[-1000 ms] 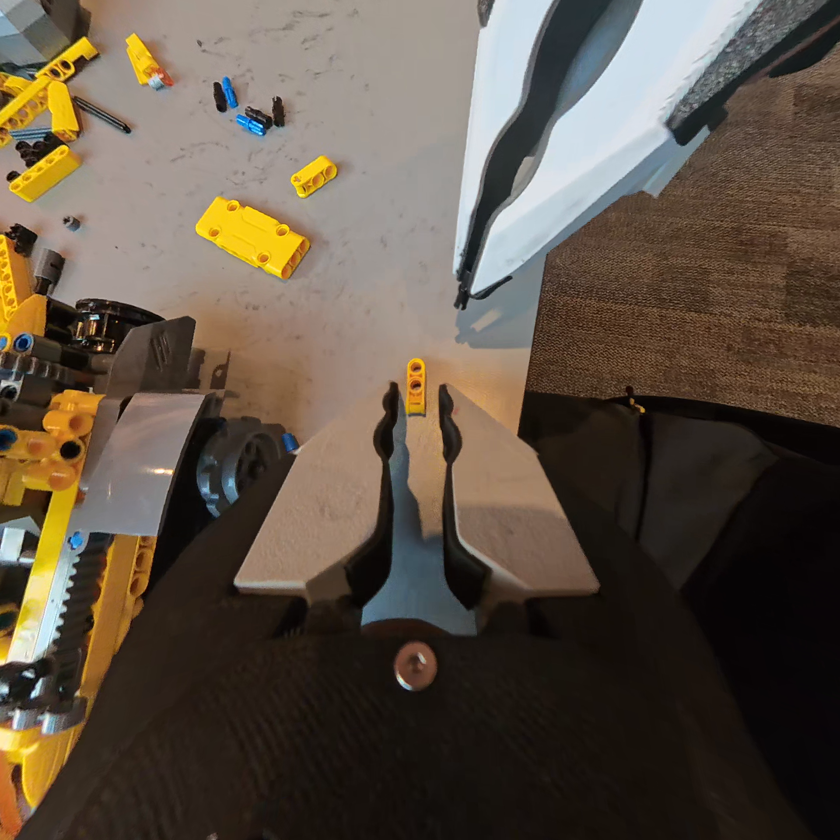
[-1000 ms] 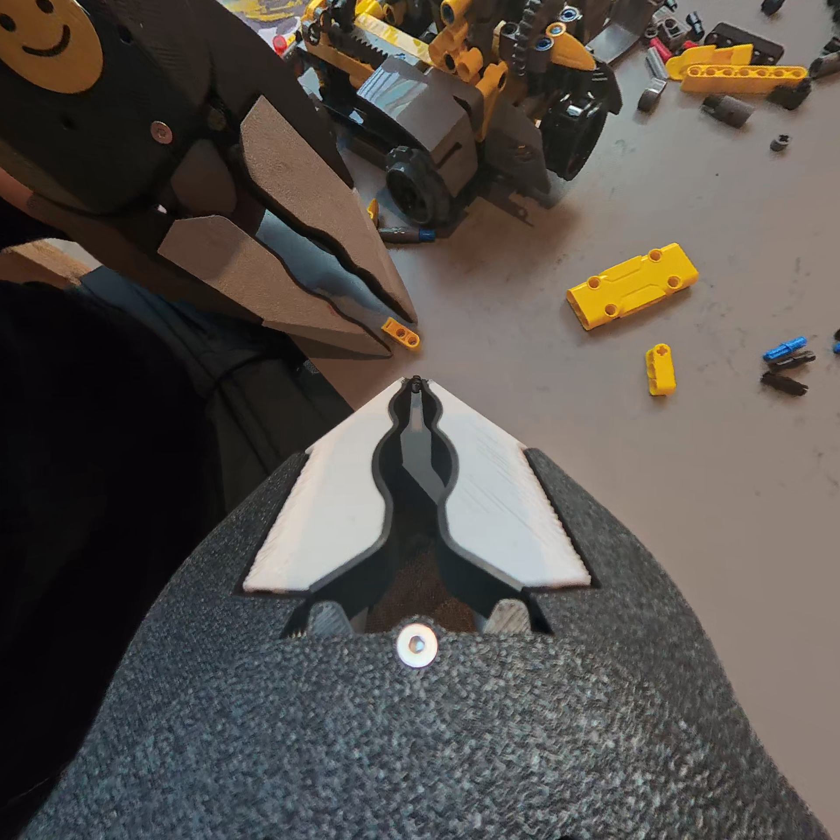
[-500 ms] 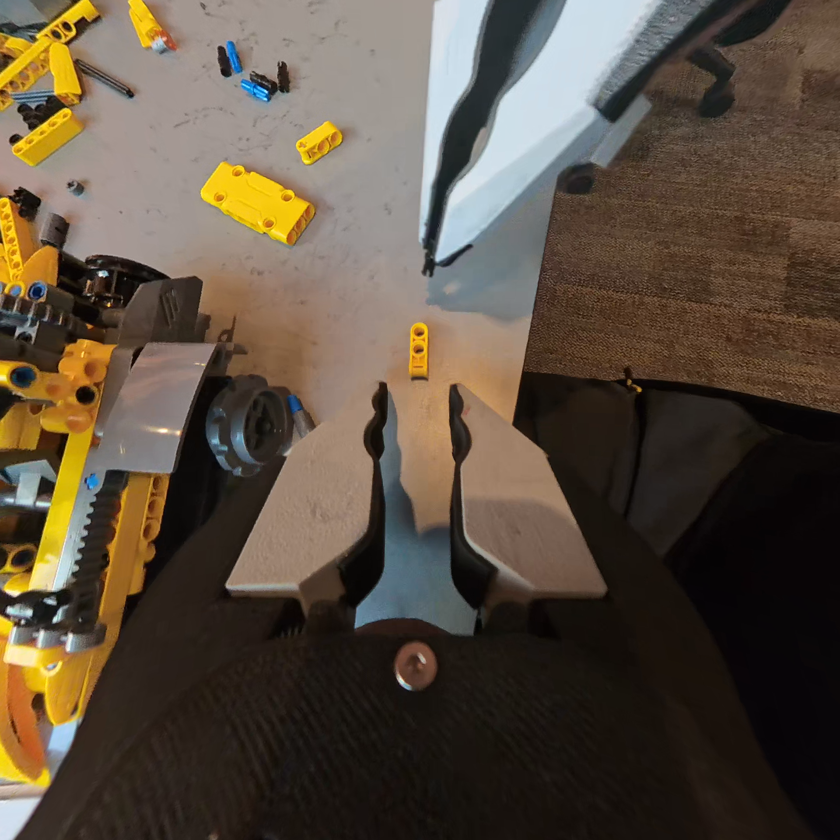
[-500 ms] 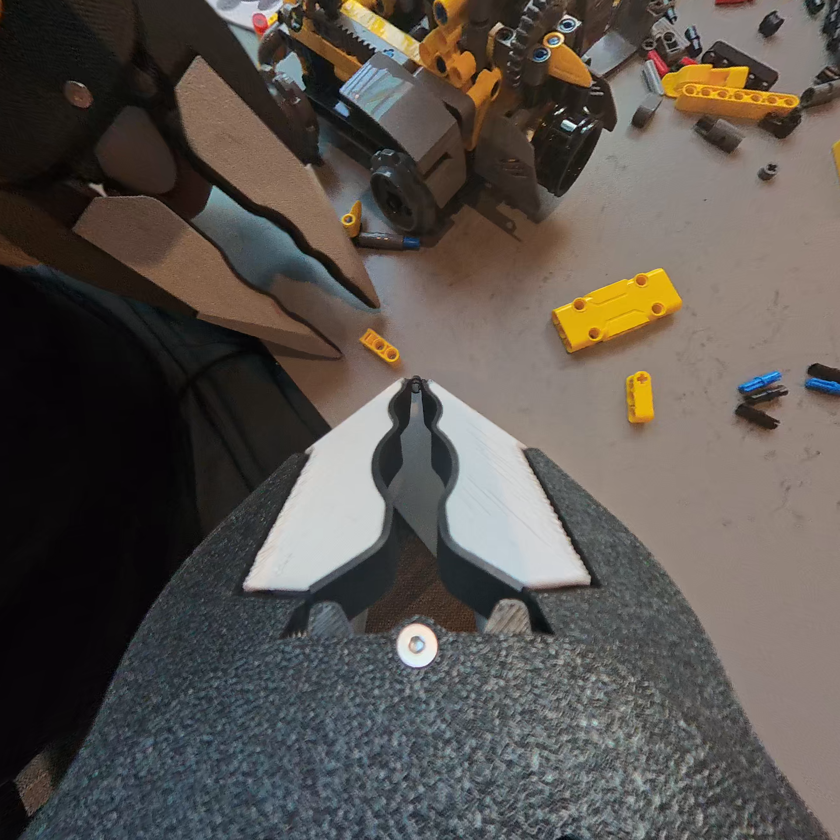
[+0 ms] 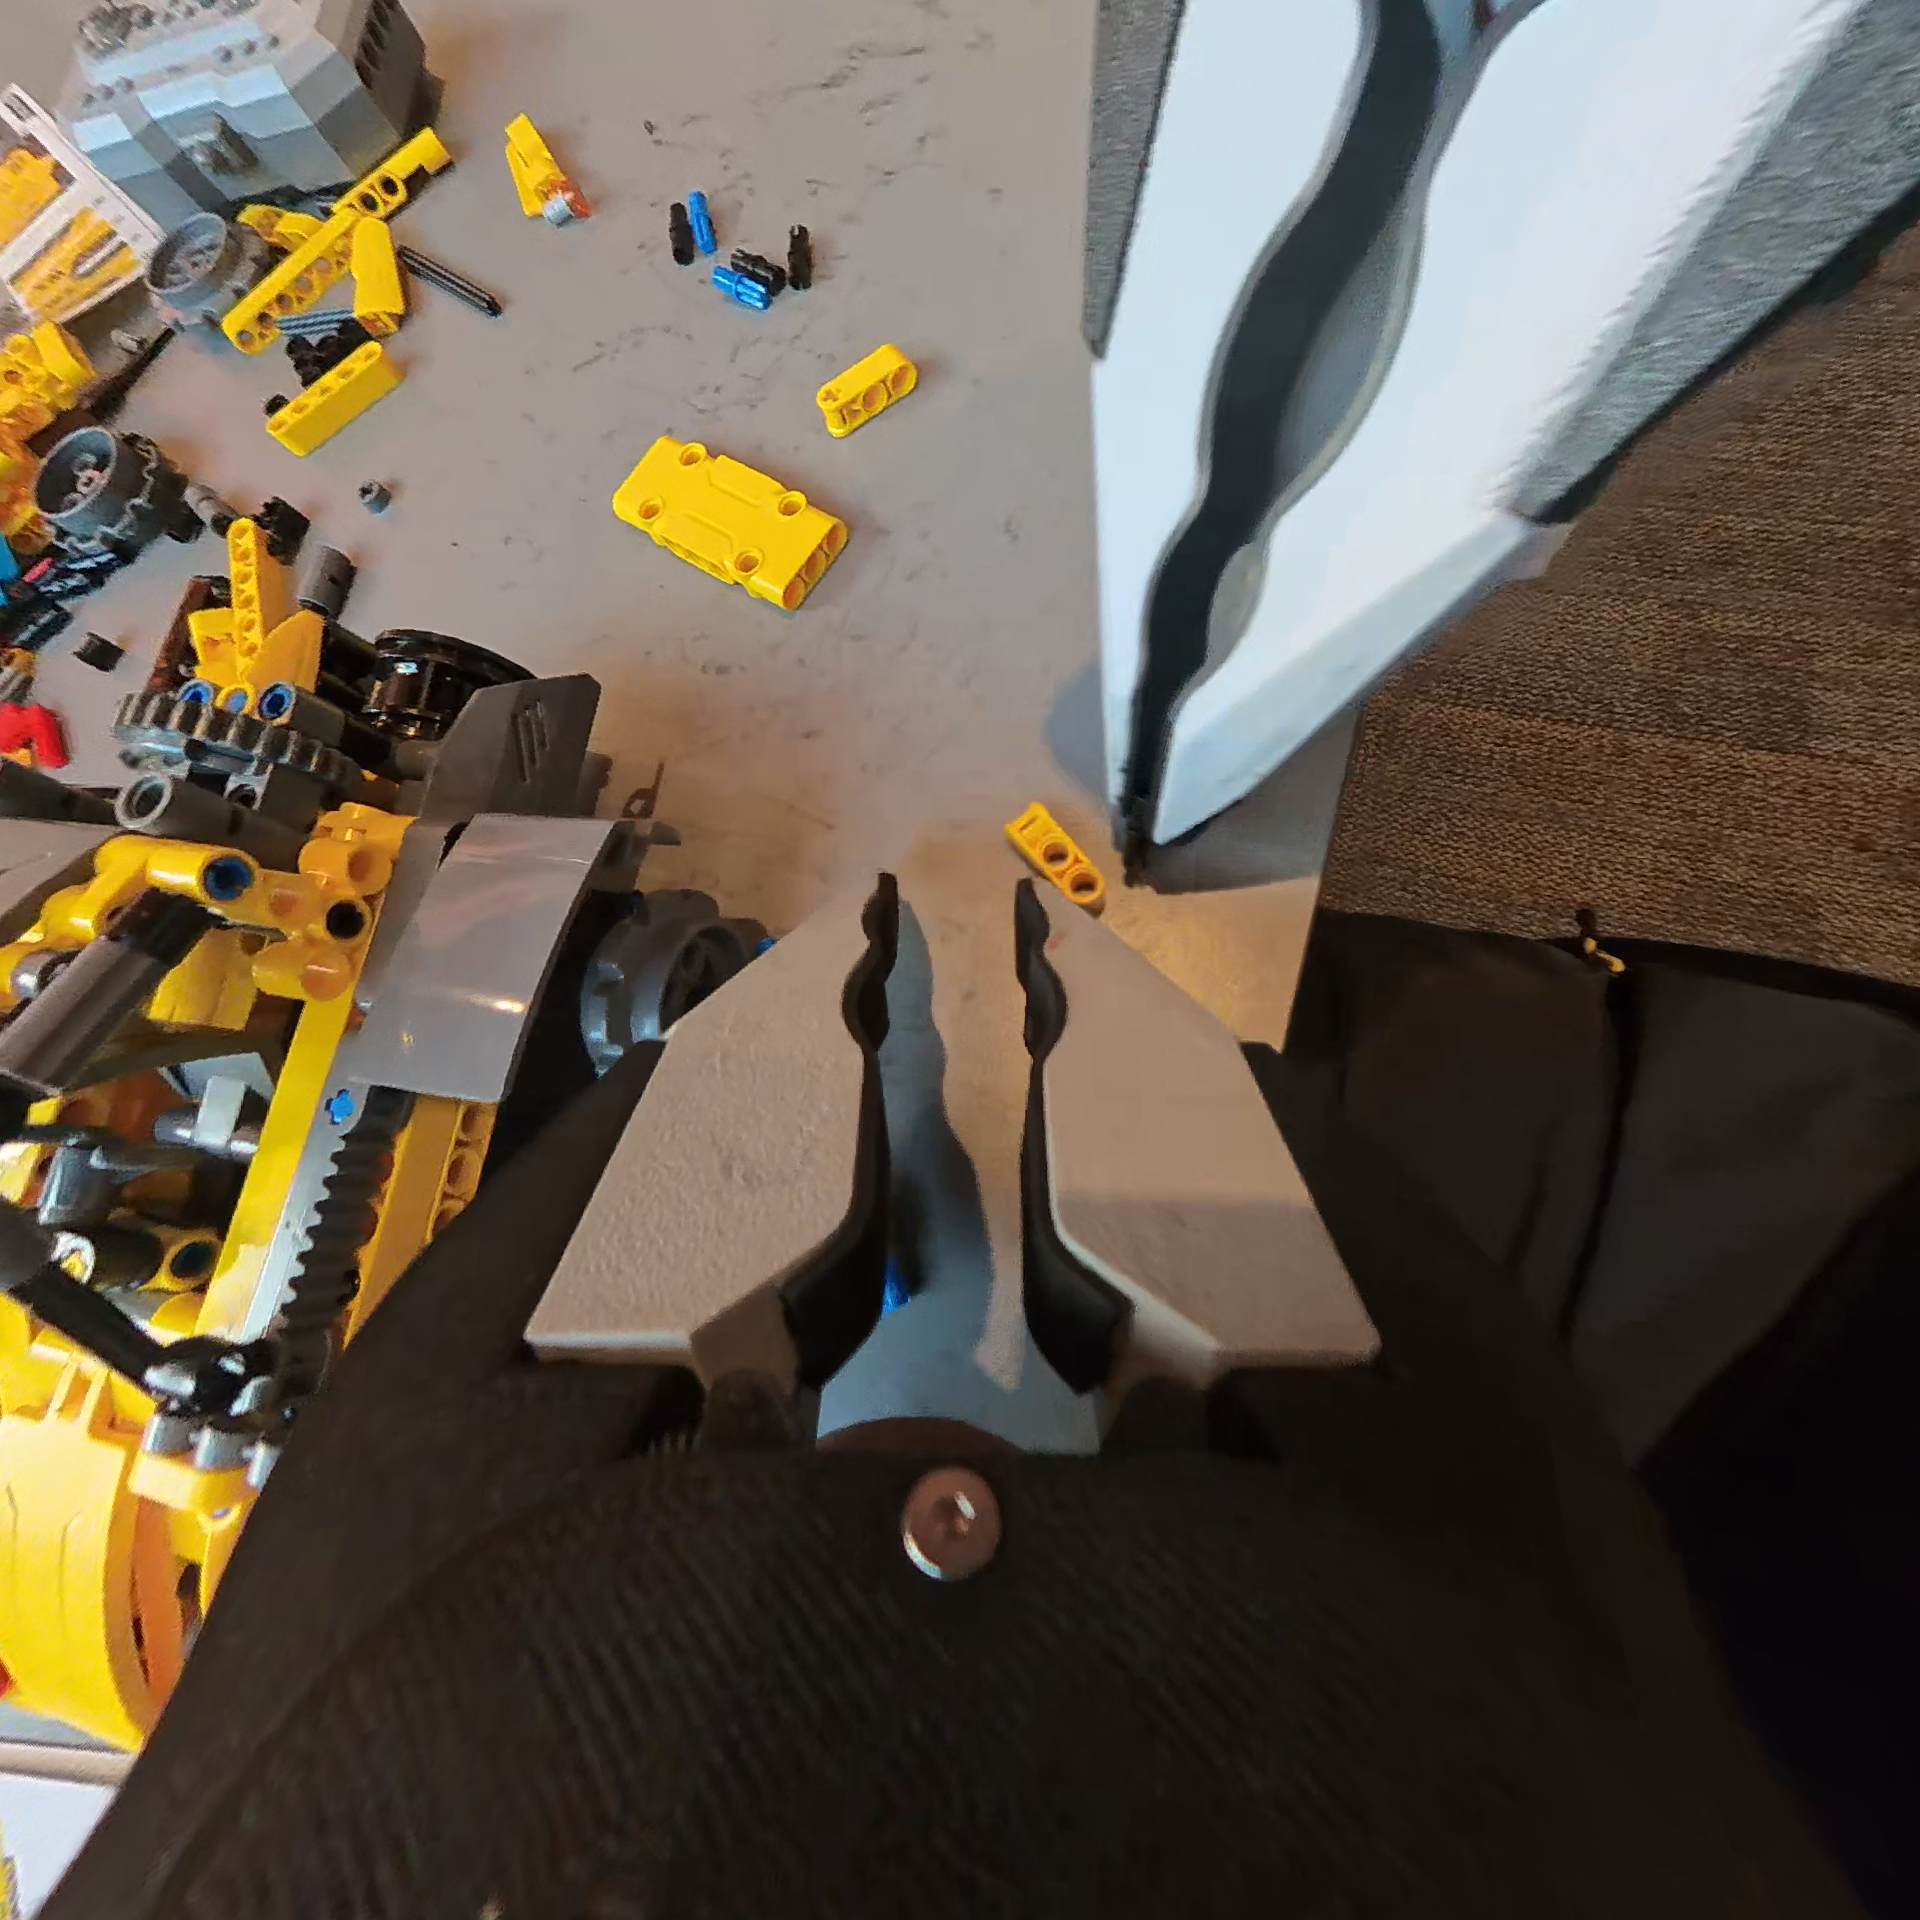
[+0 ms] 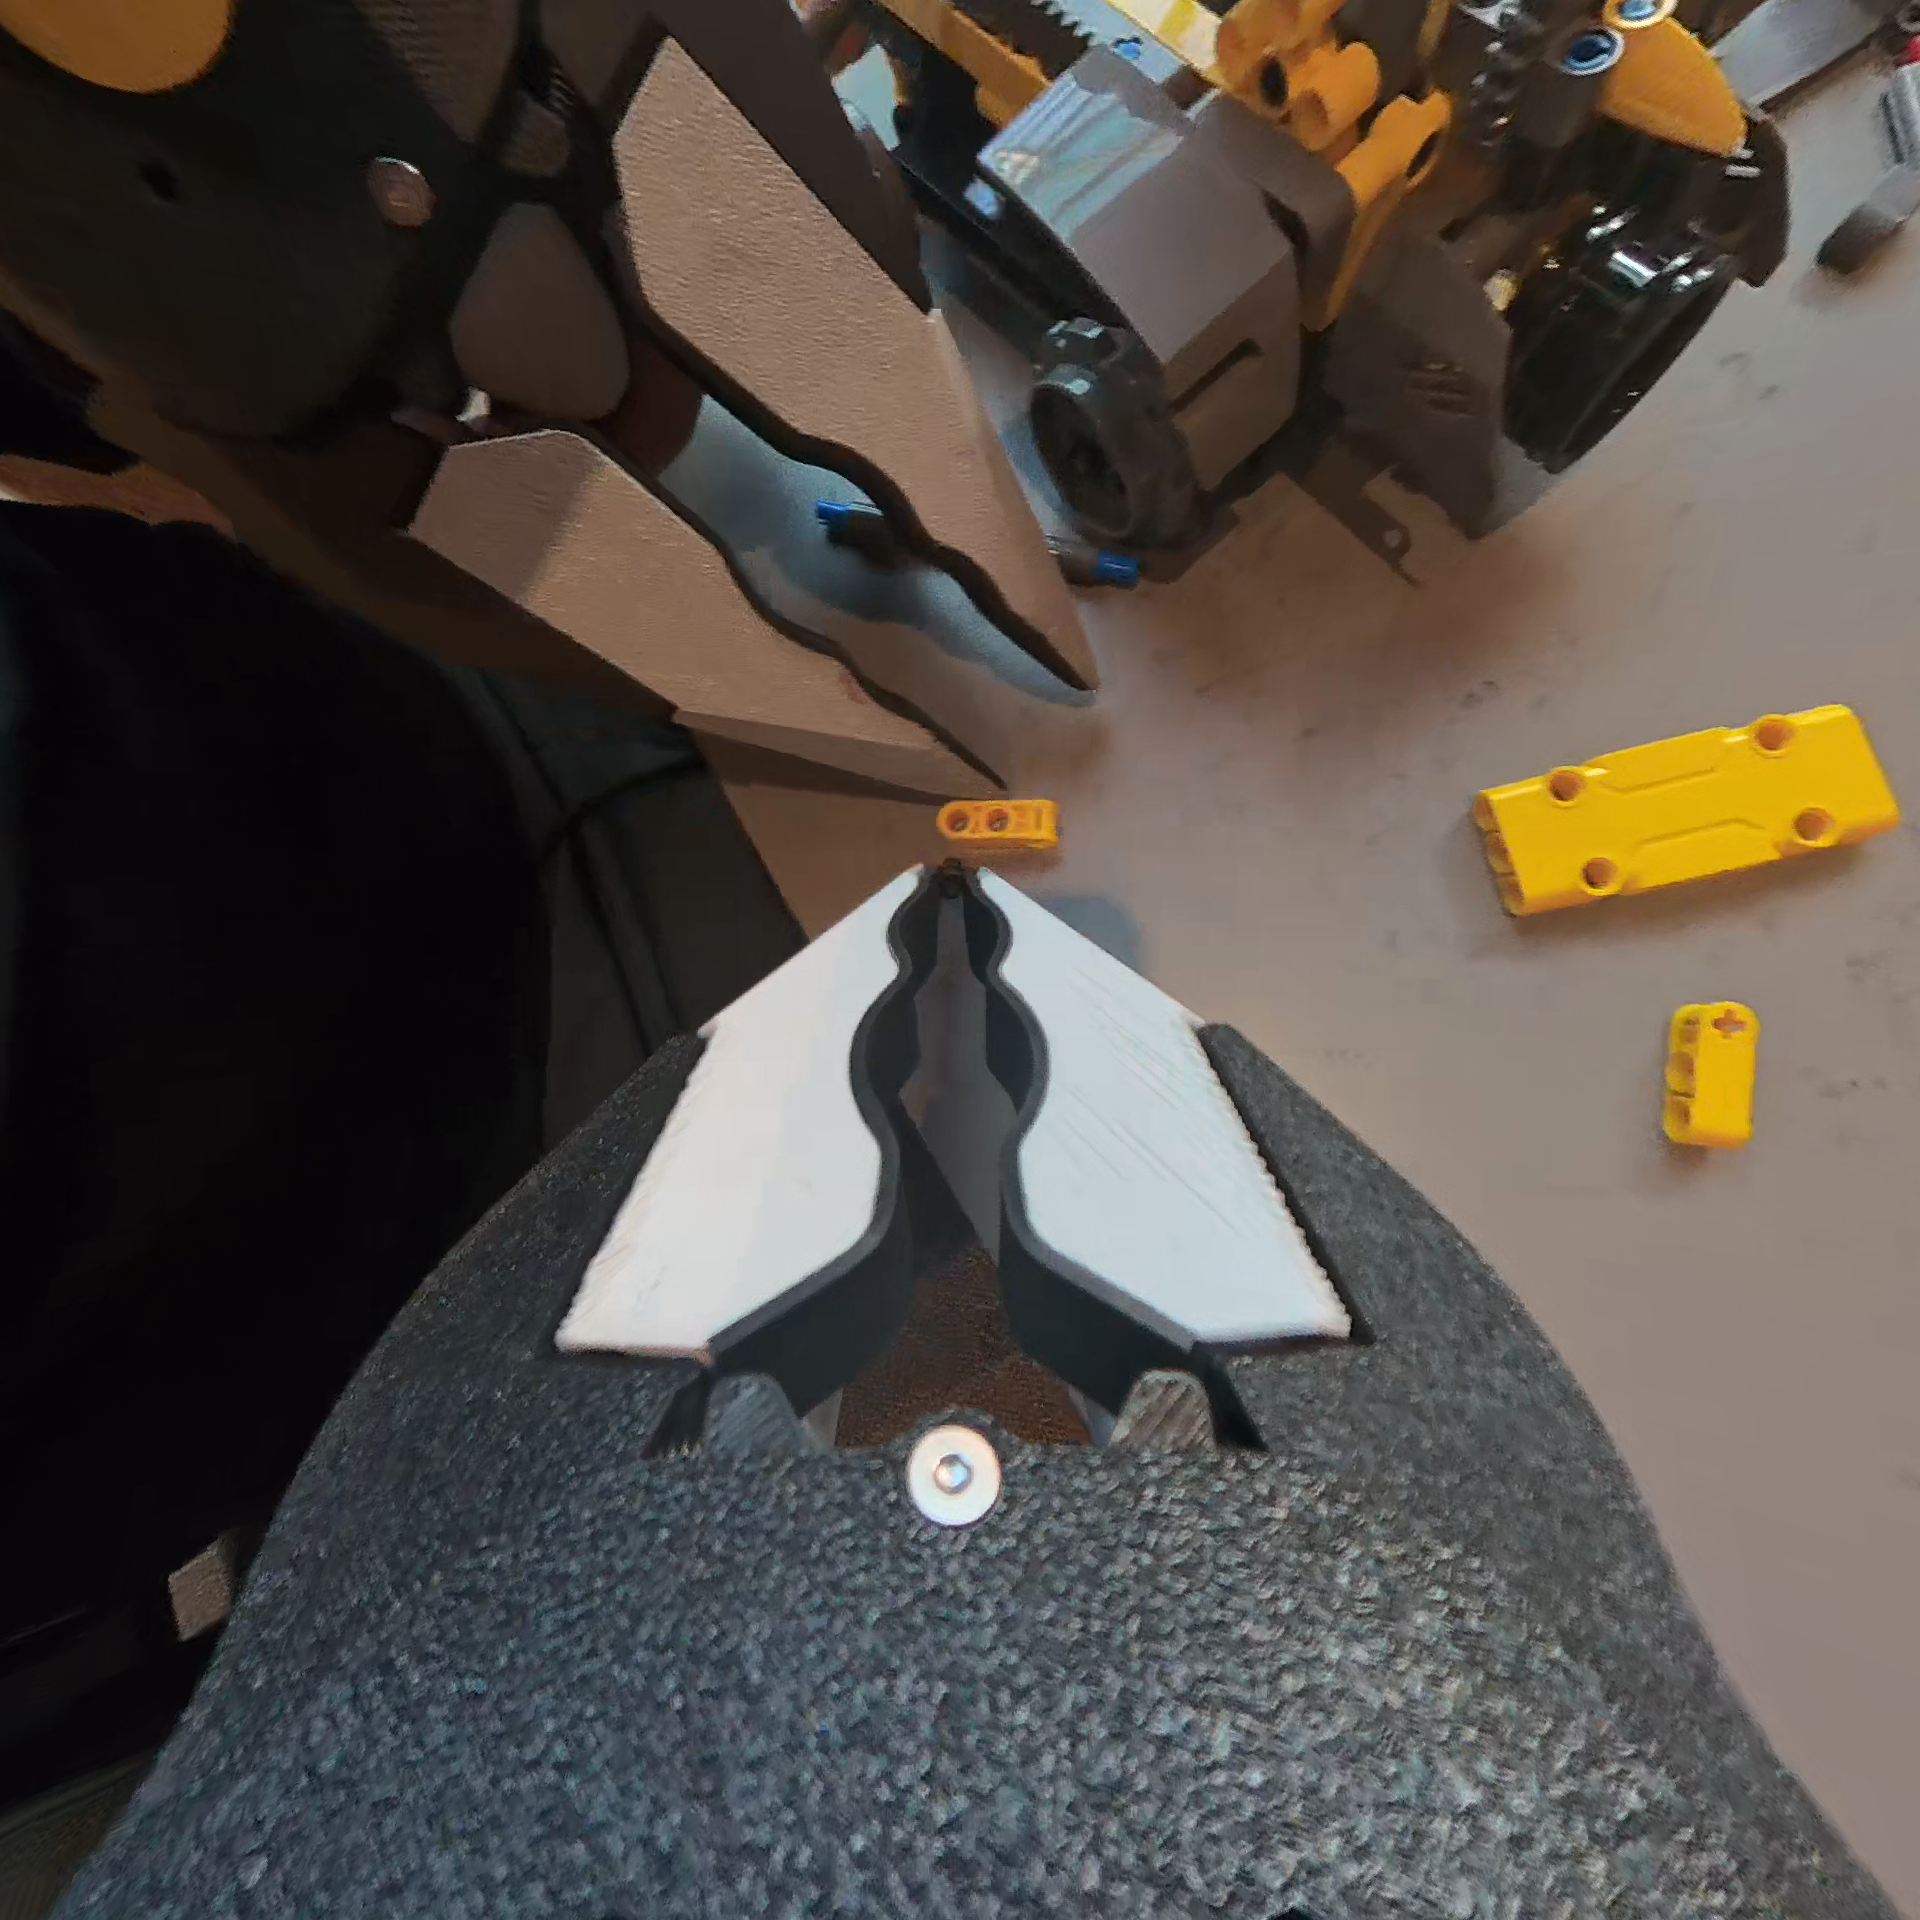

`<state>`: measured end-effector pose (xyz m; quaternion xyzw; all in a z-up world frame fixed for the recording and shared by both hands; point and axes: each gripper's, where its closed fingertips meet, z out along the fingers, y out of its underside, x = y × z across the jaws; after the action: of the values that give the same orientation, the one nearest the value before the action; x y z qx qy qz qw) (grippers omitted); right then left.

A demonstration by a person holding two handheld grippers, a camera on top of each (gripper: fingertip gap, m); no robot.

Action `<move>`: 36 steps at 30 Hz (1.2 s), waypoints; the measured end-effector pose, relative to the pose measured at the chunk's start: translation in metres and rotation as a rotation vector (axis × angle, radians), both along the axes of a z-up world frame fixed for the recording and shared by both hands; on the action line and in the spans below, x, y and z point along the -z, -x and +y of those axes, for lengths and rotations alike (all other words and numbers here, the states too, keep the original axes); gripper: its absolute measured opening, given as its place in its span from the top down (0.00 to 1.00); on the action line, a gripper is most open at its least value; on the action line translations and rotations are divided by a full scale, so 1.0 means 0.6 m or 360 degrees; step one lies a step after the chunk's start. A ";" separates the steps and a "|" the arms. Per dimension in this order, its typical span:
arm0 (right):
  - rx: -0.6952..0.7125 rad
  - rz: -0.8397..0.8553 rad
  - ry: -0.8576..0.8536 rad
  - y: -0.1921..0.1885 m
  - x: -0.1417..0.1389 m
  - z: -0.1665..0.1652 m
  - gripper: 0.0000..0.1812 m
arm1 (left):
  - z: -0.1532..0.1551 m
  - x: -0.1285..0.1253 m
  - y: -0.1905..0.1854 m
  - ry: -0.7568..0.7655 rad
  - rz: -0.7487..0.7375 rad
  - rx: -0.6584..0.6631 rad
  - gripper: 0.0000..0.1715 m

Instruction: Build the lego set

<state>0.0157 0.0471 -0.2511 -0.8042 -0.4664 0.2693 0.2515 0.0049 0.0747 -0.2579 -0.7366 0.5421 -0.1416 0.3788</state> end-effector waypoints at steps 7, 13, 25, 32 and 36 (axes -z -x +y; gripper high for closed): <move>0.0075 0.0048 -0.0021 -0.011 -0.012 -0.002 0.98 | -0.030 -0.013 0.009 0.0079 -0.0089 0.0049 0.86; 0.0130 0.0047 -0.0048 -0.016 -0.010 0.011 0.98 | -0.030 -0.001 -0.005 0.0089 -0.0030 0.0062 0.86; 0.0205 0.0141 -0.0054 -0.025 -0.015 0.000 0.98 | -0.034 0.004 -0.024 0.0112 -0.0012 0.0131 0.97; 0.0212 0.0166 -0.0078 -0.032 -0.018 -0.003 0.98 | -0.034 0.004 -0.023 0.0086 0.0001 0.0132 0.97; 0.0219 0.0162 -0.0084 -0.035 -0.024 -0.001 0.98 | -0.043 0.004 -0.020 0.0115 -0.0012 0.0169 0.97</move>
<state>0.0367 0.0466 -0.2366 -0.8127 -0.4036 0.2796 0.3138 0.0169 0.0492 -0.2605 -0.7195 0.5735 -0.1836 0.3461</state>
